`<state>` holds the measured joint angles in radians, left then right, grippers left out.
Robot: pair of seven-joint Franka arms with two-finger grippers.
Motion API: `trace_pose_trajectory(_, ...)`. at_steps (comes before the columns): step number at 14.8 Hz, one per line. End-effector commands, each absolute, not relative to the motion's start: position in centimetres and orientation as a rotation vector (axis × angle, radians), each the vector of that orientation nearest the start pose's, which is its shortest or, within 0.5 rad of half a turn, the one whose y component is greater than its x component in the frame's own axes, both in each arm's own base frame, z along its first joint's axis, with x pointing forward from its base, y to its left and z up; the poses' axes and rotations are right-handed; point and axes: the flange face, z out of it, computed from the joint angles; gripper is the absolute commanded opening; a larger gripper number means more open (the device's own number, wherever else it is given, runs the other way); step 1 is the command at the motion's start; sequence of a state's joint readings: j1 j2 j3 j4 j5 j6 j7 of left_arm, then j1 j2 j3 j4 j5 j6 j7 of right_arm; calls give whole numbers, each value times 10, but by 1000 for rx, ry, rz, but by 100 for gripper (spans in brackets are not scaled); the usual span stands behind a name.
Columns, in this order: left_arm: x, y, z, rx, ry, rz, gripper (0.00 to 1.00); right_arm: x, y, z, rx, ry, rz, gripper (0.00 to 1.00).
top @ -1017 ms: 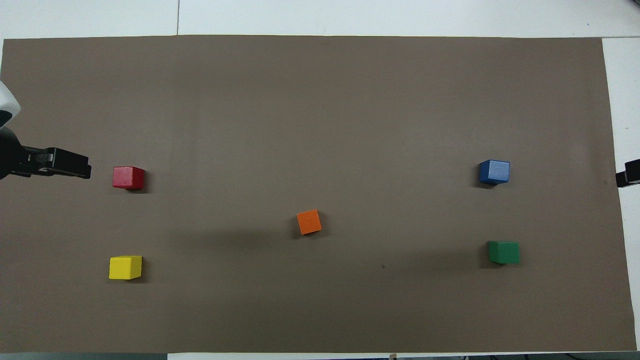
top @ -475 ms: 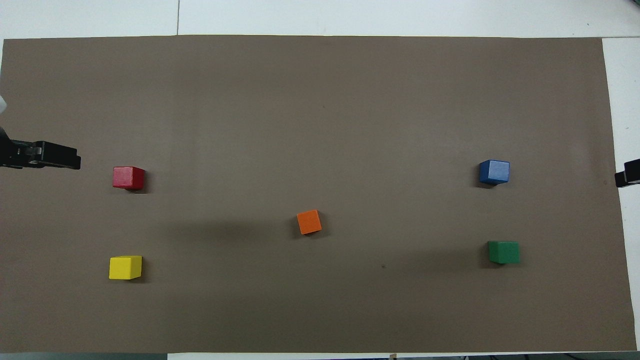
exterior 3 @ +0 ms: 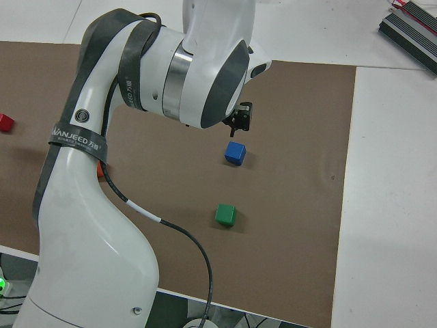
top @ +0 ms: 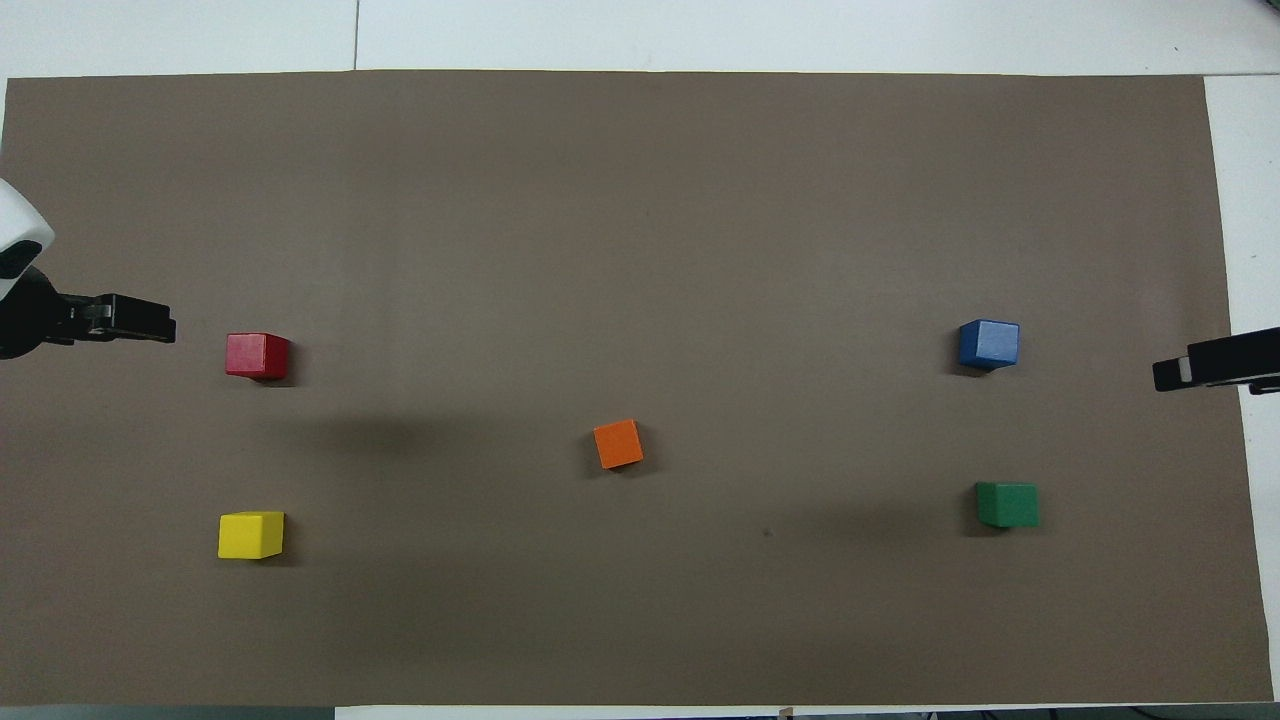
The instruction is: Transfer red block to right arm and stack on blue block
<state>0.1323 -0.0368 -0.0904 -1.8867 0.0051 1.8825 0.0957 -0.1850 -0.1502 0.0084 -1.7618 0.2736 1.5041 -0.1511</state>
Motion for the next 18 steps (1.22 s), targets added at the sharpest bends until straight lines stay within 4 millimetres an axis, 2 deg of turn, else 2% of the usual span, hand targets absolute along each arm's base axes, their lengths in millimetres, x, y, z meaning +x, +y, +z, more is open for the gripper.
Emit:
trace_pose_trajectory(1, 561, 20, 479, -3131, 123, -136, 100, 467, -50, 593, -2711, 26, 10, 100)
trace_pose_trajectory(3, 561, 9, 467, -3136, 135, -101, 100, 463, -51, 582, -2590, 23, -20, 100)
trace_pose_trajectory(6, 562, 13, 450, -3139, 118, -92, 100, 459, -50, 559, -2404, -25, -48, 100)
trace_pose_trajectory(8, 568, 14, 428, -3145, 96, -71, 100, 455, -43, 544, -2294, -41, -40, 100)
trace_pose_trajectory(10, 569, 21, 407, -3150, 67, -35, 100, 449, -33, 537, -2185, -50, -31, 100)
trace_pose_trajectory(14, 554, 21, 358, -3147, 58, -105, 100, 435, -27, 516, -2006, -116, -37, 100)
trace_pose_trajectory(18, 543, 19, 333, -3150, 32, -72, 100, 427, -23, 487, -1819, -152, -103, 100)
